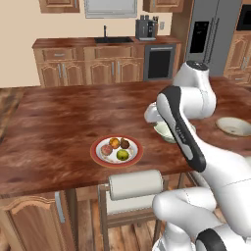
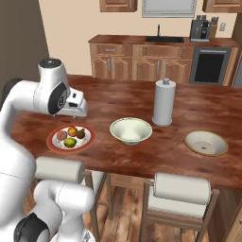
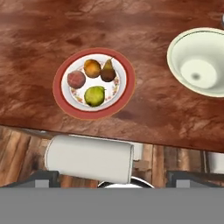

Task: Take the fruits from the plate on the dining counter and place two fruits in each bowl.

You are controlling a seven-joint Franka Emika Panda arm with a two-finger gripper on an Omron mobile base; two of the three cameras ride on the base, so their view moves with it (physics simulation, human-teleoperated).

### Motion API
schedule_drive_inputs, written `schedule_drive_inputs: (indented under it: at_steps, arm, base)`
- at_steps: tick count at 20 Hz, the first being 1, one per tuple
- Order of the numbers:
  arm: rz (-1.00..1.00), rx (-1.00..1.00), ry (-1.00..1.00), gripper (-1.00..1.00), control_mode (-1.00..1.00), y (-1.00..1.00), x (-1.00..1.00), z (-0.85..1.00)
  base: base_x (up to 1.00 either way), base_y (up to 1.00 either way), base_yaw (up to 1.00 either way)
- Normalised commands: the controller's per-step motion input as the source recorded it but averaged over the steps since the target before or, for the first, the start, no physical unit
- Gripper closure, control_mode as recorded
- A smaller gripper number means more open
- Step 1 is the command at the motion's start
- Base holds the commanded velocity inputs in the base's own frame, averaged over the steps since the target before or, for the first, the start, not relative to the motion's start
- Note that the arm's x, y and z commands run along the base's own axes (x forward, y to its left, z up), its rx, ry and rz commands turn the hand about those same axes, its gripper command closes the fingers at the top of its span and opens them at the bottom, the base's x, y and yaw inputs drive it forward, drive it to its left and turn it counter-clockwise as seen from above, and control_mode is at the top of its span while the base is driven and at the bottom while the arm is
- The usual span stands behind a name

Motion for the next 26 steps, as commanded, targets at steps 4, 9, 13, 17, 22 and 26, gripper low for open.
schedule_drive_inputs:
  at_steps: [4, 9, 13, 17, 22, 26]
  arm:
    - [0.07, -0.01, 0.17, -1.00, -1.00, 0.97, 0.11, 0.00]
    - [0.00, -0.02, 0.16, -1.00, -1.00, 0.20, 0.43, -0.19]
    - [0.00, 0.00, 0.13, -1.00, -1.00, 0.00, 0.44, -0.72]
    - [0.00, 0.00, 0.09, -1.00, -1.00, 0.00, 0.37, -0.97]
    - [0.00, 0.01, -0.01, -1.00, -1.00, 0.00, 0.30, -0.78]
    - [0.00, 0.00, -0.03, -1.00, -1.00, 0.17, 0.39, -0.53]
  base:
    - [0.00, 0.00, 0.00]
    - [0.00, 0.00, 0.00]
    - [0.00, 0.00, 0.00]
    - [0.00, 0.00, 0.00]
    - [0.00, 0.00, 0.00]
    - [0.00, 0.00, 0.00]
